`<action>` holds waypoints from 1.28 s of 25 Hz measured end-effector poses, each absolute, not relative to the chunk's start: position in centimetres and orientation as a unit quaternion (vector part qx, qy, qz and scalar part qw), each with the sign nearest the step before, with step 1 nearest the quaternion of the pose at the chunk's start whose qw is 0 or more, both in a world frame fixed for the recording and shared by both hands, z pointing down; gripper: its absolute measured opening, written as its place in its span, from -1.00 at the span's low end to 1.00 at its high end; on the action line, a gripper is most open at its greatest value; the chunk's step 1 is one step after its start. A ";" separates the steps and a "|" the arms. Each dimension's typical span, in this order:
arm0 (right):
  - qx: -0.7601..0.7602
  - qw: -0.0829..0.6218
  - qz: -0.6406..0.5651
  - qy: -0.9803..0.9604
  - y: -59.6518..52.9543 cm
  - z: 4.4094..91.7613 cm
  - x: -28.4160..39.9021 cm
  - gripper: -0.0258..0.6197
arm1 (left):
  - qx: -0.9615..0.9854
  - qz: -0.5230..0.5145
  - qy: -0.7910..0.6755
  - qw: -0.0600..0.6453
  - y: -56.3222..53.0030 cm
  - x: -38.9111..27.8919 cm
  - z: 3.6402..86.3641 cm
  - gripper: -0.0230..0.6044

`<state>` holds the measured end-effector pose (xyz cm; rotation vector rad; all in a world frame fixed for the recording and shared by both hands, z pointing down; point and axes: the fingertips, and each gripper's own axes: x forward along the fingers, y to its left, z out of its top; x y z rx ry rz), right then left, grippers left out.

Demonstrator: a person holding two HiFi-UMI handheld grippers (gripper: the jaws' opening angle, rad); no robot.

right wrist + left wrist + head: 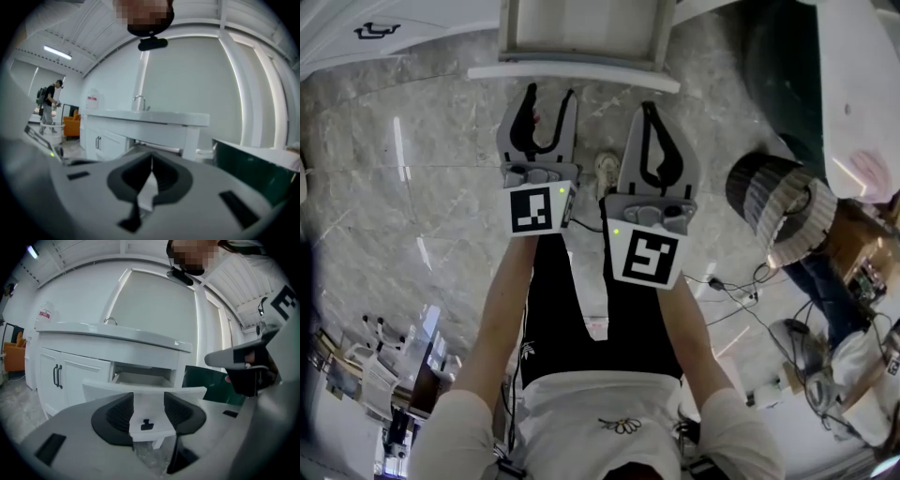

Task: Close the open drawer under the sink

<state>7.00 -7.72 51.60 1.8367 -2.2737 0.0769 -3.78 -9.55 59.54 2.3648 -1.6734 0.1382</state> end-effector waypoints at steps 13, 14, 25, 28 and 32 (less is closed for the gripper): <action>0.616 0.131 0.038 -0.776 -7.7 53.9 7.4 -0.83 | 0.796 0.138 -0.563 0.172 -11.6 -1.4 70.2 -0.22; 0.614 0.134 0.039 -0.777 -7.7 54.1 7.3 -0.83 | 0.796 0.141 -0.562 0.173 -11.8 -1.3 70.5 -0.21; 0.614 0.141 0.055 -0.775 -8.4 55.1 6.9 -0.83 | 0.802 0.160 -0.553 0.161 -12.8 -1.4 70.6 -0.48; 0.613 0.144 0.058 -0.775 -8.6 55.4 6.6 -0.83 | 0.800 0.165 -0.552 0.165 -12.8 -1.4 70.6 -0.48; 0.612 0.147 0.059 -0.775 -8.6 55.5 6.5 -0.83 | 0.804 0.168 -0.545 0.167 -12.8 -1.3 70.3 -0.49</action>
